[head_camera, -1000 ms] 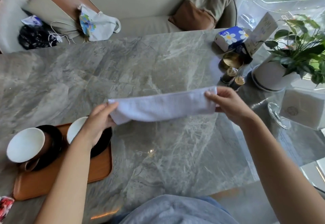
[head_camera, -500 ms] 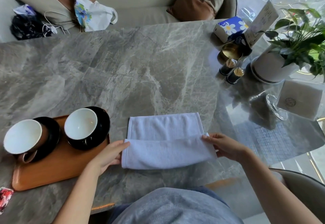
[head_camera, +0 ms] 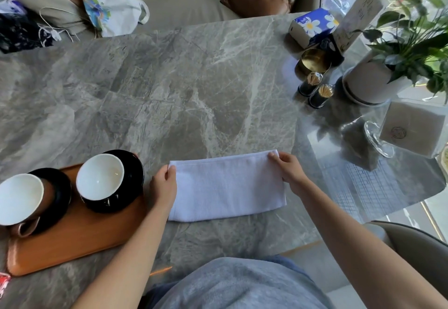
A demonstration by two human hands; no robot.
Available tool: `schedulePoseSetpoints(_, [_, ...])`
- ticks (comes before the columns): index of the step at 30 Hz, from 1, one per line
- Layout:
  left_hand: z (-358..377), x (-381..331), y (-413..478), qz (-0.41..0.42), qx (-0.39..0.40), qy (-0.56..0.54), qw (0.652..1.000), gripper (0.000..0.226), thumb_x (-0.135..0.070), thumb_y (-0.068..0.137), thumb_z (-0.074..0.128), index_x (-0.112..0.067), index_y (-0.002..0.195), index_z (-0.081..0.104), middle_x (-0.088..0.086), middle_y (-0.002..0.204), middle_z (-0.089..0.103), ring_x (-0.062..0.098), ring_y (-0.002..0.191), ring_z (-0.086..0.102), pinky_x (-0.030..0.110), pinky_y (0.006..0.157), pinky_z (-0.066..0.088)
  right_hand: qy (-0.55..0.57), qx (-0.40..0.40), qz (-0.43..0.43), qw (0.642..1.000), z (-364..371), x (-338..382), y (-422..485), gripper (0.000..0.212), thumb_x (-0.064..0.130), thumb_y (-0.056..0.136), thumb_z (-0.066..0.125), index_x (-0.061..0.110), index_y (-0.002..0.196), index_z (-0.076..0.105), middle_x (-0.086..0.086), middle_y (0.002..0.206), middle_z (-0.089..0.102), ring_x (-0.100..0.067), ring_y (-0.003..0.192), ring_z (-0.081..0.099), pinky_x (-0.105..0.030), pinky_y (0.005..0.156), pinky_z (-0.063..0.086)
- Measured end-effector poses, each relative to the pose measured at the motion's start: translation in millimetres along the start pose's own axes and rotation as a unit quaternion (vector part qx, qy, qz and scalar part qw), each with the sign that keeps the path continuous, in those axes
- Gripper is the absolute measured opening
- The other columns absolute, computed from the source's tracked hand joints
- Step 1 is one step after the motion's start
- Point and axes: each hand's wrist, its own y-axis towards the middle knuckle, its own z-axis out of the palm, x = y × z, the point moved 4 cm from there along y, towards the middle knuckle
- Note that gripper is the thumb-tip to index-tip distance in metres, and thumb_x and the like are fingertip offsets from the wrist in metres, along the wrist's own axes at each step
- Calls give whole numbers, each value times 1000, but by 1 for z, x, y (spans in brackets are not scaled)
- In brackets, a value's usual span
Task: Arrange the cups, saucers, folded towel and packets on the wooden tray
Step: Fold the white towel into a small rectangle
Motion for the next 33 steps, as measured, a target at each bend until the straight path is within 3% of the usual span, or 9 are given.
schedulePoseSetpoints(3, [2, 2, 4, 4, 0, 11, 1000, 36, -37, 87, 45, -25, 54, 37, -1, 47, 34, 14, 47, 34, 29, 48, 28, -29, -12, -15, 999, 1, 0, 8, 31, 33, 93, 55, 18, 66, 56, 13, 57, 46, 1, 51, 41, -10, 44, 32])
schedulePoseSetpoints(8, [3, 6, 10, 23, 5, 8, 1000, 37, -32, 90, 44, -16, 59, 31, -2, 53, 32, 16, 53, 31, 31, 50, 25, -86, -46, -11, 995, 2, -6, 17, 35, 32, 93, 54, 16, 63, 43, 7, 57, 35, -10, 57, 33, -29, 52, 24])
schedulePoseSetpoints(13, [3, 1, 11, 34, 4, 12, 999, 35, -25, 92, 44, -13, 61, 34, 1, 55, 31, 14, 53, 29, 32, 48, 23, -125, -80, -2, 989, 3, -7, 20, 47, 37, 92, 52, 21, 51, 37, 14, 46, 34, -6, 49, 33, -27, 50, 25])
schedulePoseSetpoints(19, [4, 1, 8, 31, -21, 7, 999, 37, -27, 92, 43, -13, 59, 32, 0, 54, 30, 15, 51, 29, 32, 48, 23, -165, -87, 23, 982, 5, -4, 23, 48, 42, 92, 51, 21, 50, 41, 11, 47, 40, -7, 50, 38, -29, 50, 28])
schedulePoseSetpoints(29, [6, 15, 18, 65, -18, 36, 997, 40, -35, 87, 42, -17, 55, 26, -1, 45, 30, 17, 47, 30, 30, 47, 25, -170, -94, -14, 981, 8, 0, 14, 45, 35, 88, 51, 21, 53, 27, 9, 47, 29, -10, 47, 26, -28, 49, 21])
schedulePoseSetpoints(33, [6, 16, 18, 69, -18, 5, 997, 36, -33, 86, 43, -24, 53, 32, -3, 46, 32, 16, 47, 32, 32, 50, 30, -176, -108, -30, 978, 8, -1, 12, 34, 33, 89, 53, 20, 60, 44, 7, 55, 47, -8, 50, 41, -26, 48, 28])
